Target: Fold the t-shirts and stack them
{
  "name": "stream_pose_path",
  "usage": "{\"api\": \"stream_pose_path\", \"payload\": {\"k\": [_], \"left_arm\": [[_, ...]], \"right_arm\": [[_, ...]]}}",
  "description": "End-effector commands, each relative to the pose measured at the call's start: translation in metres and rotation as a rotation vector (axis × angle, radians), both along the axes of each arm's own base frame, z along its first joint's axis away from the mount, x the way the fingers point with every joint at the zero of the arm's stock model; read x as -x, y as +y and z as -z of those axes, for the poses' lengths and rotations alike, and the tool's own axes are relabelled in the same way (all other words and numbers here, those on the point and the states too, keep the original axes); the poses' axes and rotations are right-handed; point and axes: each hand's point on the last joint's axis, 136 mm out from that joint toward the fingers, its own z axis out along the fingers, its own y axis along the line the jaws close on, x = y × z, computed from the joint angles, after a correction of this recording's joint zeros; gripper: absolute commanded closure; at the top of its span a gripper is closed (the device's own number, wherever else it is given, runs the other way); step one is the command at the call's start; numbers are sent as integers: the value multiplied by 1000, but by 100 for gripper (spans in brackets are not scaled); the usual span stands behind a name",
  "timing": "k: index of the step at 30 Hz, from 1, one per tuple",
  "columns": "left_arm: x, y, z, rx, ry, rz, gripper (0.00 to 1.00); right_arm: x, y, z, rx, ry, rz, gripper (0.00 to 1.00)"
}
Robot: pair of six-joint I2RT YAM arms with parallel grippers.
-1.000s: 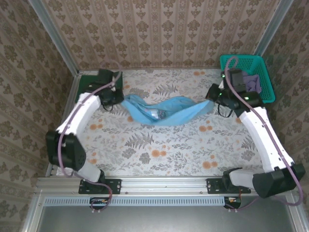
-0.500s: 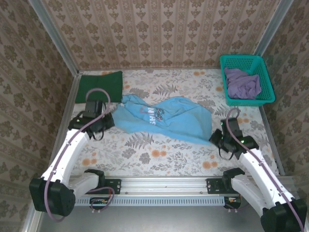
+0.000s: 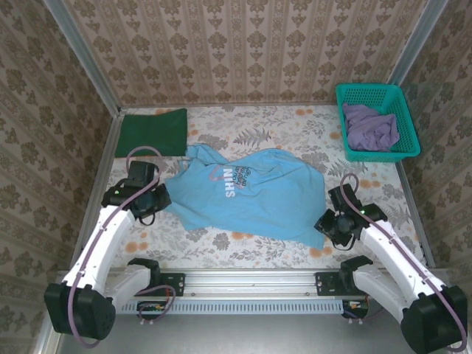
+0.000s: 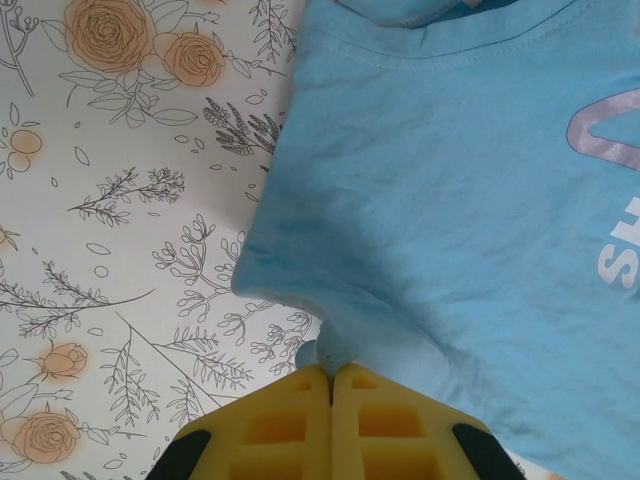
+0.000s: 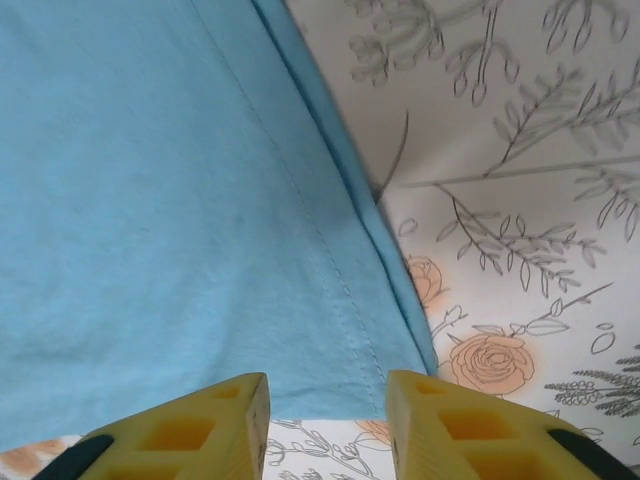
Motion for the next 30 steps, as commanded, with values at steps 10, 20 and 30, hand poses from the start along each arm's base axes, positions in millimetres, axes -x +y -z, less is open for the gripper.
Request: {"api": "stream_pose_path", "payload": {"k": [10, 20, 30], "left_arm": [[-11, -11, -8, 27, -8, 27, 100], [-15, -18, -9, 40, -9, 51, 100], [-18, -25, -8, 52, -3, 82, 100]], "right_arm": [[35, 0, 25, 35, 195, 84, 66], [42, -12, 28, 61, 161, 305, 62], [34, -8, 44, 27, 91, 457, 63]]}}
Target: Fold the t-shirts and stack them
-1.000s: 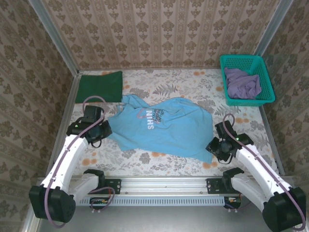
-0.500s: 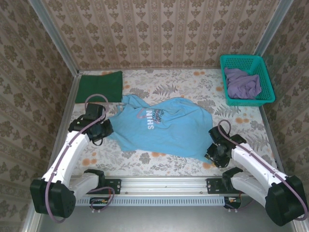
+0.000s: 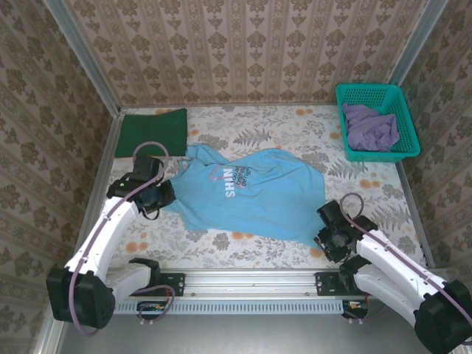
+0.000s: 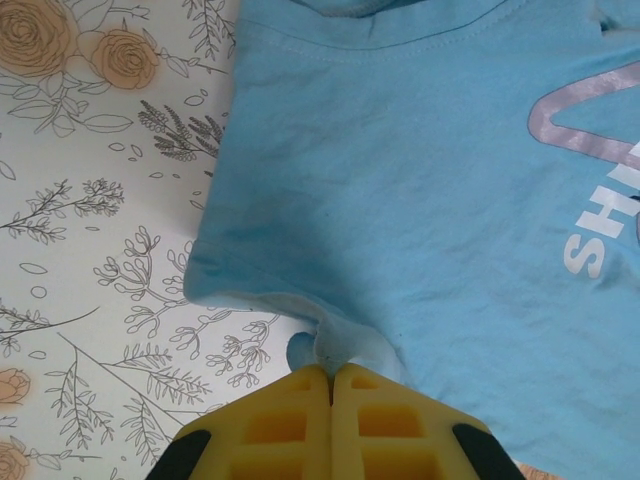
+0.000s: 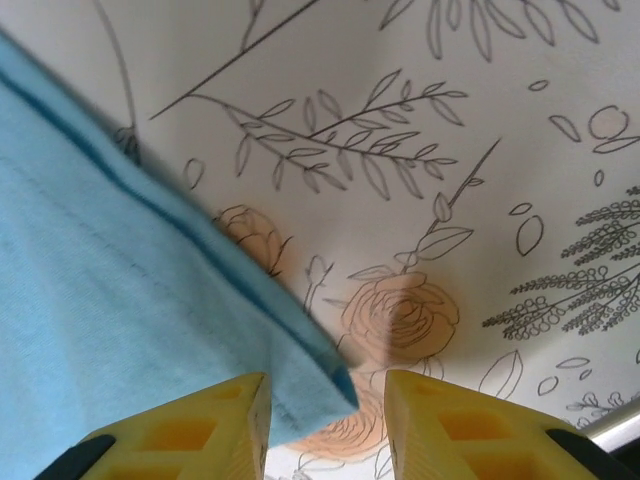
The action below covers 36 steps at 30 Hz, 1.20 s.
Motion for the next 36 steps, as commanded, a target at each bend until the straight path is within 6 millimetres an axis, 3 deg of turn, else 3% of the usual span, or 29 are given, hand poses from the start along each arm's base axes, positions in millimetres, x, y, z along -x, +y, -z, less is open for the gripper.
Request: {"api": "stream_pose_path", "payload": {"k": [1, 4, 12, 18, 22, 25, 27, 30, 36], "left_arm": [[-4, -7, -10, 13, -24, 31, 100], [-4, -7, -10, 10, -22, 36, 100], [-5, -7, -9, 2, -16, 40, 100], [-8, -7, -11, -1, -21, 40, 100], [-21, -15, -28, 23, -54, 59, 100], [-45, -31, -66, 75, -124, 105, 100], [-64, -41, -103, 96, -195, 125, 100], [-78, -48, -130, 120, -237, 124, 100], [-105, -47, -116, 110, -182, 90, 100]], "right_arm": [[-3, -7, 7, 26, -21, 102, 63], [-1, -8, 14, 30, -23, 128, 64], [-10, -7, 25, 26, -68, 139, 79], [-17, -5, 22, 20, -104, 121, 96], [-46, 2, -15, 30, -204, 40, 100], [-85, 12, -62, 37, -315, -55, 100], [-113, 18, -100, 63, -393, -144, 100], [-140, 22, -135, 90, -465, -236, 100], [-173, 6, -143, 51, -495, -257, 100]]}}
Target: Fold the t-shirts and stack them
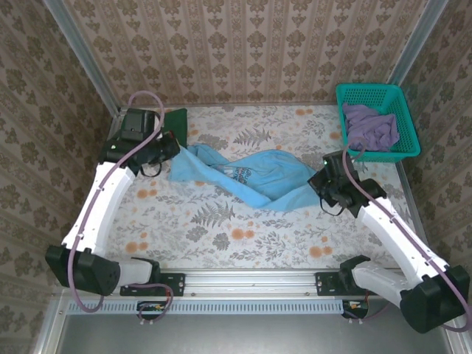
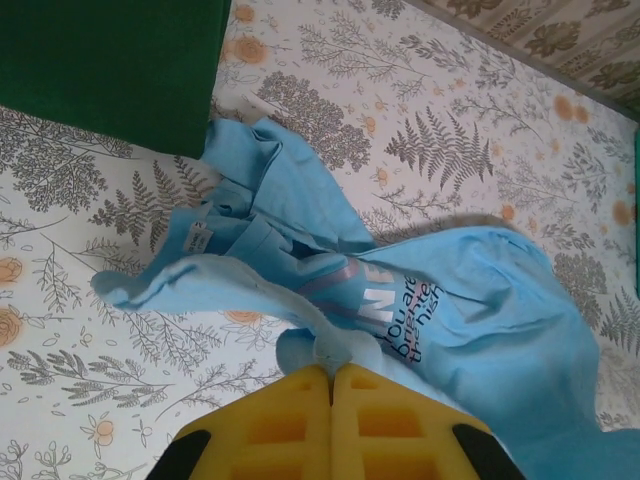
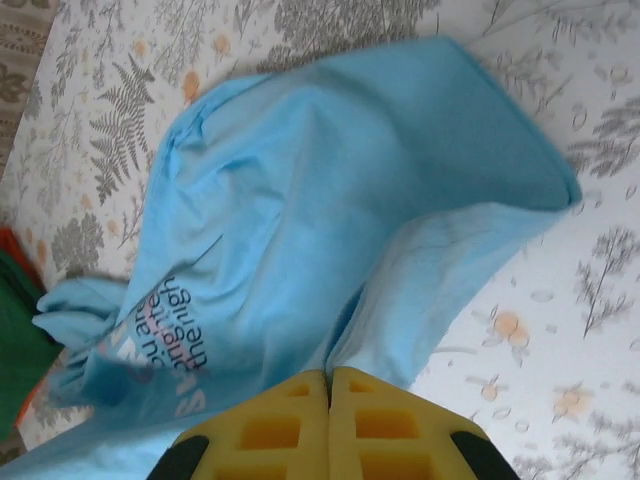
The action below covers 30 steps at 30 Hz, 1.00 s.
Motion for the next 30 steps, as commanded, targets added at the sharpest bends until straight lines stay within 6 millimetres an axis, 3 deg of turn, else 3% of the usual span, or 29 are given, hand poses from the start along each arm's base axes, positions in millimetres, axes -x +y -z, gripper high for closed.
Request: {"api": "stream_pose_path", "payload": {"k": [1, 4, 6, 9, 11, 14, 16, 17, 19, 20, 22, 24, 25, 27, 30], "left_arm": [[-20, 0, 22, -5, 88, -1, 100], [-45, -5, 32, 22, 141, 17, 100], [-49, -8, 49, 14, 211, 32, 100], [-28, -9, 87, 24, 360, 28, 100], [-3, -11, 117, 45, 454, 24, 100], [21, -12, 145, 64, 533, 7, 100], [14, -13, 150, 68, 547, -3, 100], [0, -16, 145, 76, 530, 1, 100], [-44, -26, 119, 85, 445, 21, 100], [-74, -32, 96, 90, 379, 40, 100], [-130, -44, 38, 85, 215, 87, 100], [-175, -49, -46, 98, -23, 106, 100], [-186, -49, -87, 124, -151, 107, 100], [-187, -33, -186, 243, -455, 82, 100], [-147, -19, -289, 303, -734, 152, 100]], "right_arm": [[-17, -12, 6, 34, 23, -89, 100], [-32, -17, 6, 34, 30, -116, 100], [-33, -18, 11, 45, 40, -130, 100], [-15, -18, 38, 22, 112, -128, 100], [2, -17, 59, -8, 160, -115, 100], [20, -18, 85, -29, 207, -97, 100], [14, -19, 86, -33, 203, -94, 100], [-1, -19, 80, -37, 176, -98, 100], [-40, -19, 59, -44, 126, -114, 100], [-68, -19, 43, -46, 98, -132, 100], [-120, -25, 0, -39, 41, -155, 100], [-171, -37, -71, 2, -79, -163, 100], [-187, -40, -104, 18, -146, -169, 100], [-208, -45, -194, 66, -330, -197, 100], [-196, -49, -294, 154, -522, -235, 100]]}}
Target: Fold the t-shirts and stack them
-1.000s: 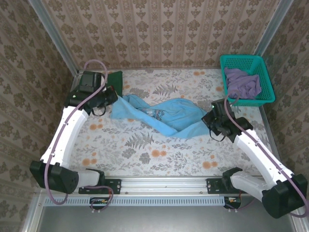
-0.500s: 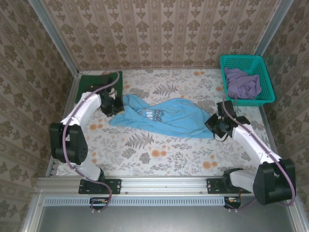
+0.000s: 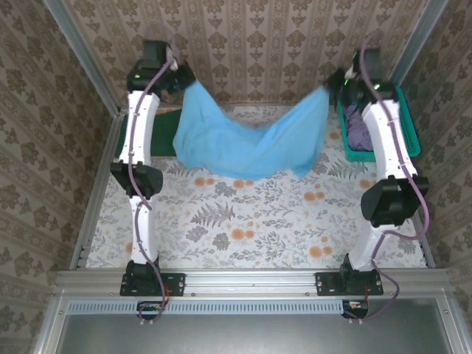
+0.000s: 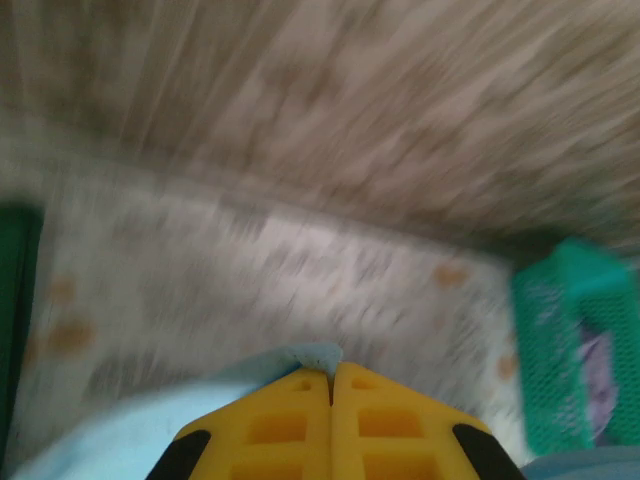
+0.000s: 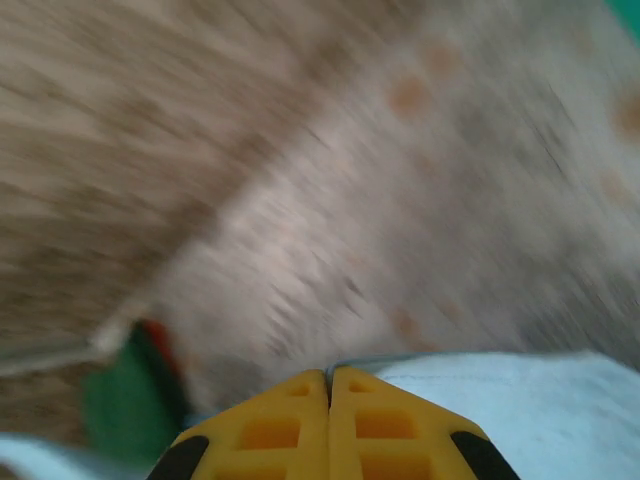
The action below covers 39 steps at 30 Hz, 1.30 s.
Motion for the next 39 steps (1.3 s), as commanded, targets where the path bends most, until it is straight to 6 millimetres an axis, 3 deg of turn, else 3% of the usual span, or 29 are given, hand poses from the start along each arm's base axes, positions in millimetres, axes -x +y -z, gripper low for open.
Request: {"api": "stream_pose_path", "payload": {"k": [1, 2, 4, 6, 8, 10, 13, 16, 18, 20, 22, 23, 24, 27, 30, 31, 33, 35, 37, 39], "left_arm": [[102, 31, -219, 87, -551, 37, 100], [127, 36, -238, 69, -634, 33, 100], [157, 45, -238, 27, -692, 13, 100], [181, 50, -218, -21, -661, 13, 100], [195, 47, -181, -47, -566, 59, 100], [209, 36, -131, -51, -441, 144, 100], [234, 24, -27, -60, -208, 211, 100], [276, 13, 88, -92, 71, 262, 99], [312, 14, 155, -111, 280, 254, 100], [347, 22, 200, -123, 443, 239, 100], [370, 53, 223, -207, 546, 111, 100], [379, 70, 226, -243, 566, 25, 100], [384, 85, 223, -268, 561, -54, 91], [387, 97, 208, -225, 481, -167, 89], [393, 106, 201, -206, 465, -234, 95], [395, 110, 199, -212, 461, -255, 86], [395, 117, 188, -230, 427, -286, 47], [392, 124, 174, -243, 389, -316, 40], [387, 134, 155, -271, 339, -365, 23], [378, 147, 128, -307, 271, -423, 14]], "right_arm": [[55, 1, -104, 120, -170, -75, 100], [68, 1, -119, 149, -199, -85, 100], [89, 3, -125, 189, -199, -103, 100], [106, 7, -110, 188, -149, -132, 100], [118, 9, -78, 183, -79, -149, 100], [131, 11, -38, 169, -38, -156, 100], [160, 13, 46, 86, 43, -127, 100], [197, 20, 152, -35, 226, -97, 100], [225, 25, 208, -74, 337, -97, 100], [252, 24, 244, -78, 415, -86, 100], [267, 29, 259, -119, 435, -85, 100], [274, 31, 262, -132, 448, -85, 100], [281, 32, 267, -134, 468, -82, 100], [302, 32, 278, -133, 515, -72, 98], [316, 34, 291, -160, 554, -58, 98], [318, 37, 293, -177, 562, -60, 95], [323, 36, 298, -179, 593, -46, 76], [330, 27, 300, -147, 637, 0, 58], [334, 18, 297, -107, 655, 35, 51], [333, 7, 287, -65, 635, 88, 48]]}}
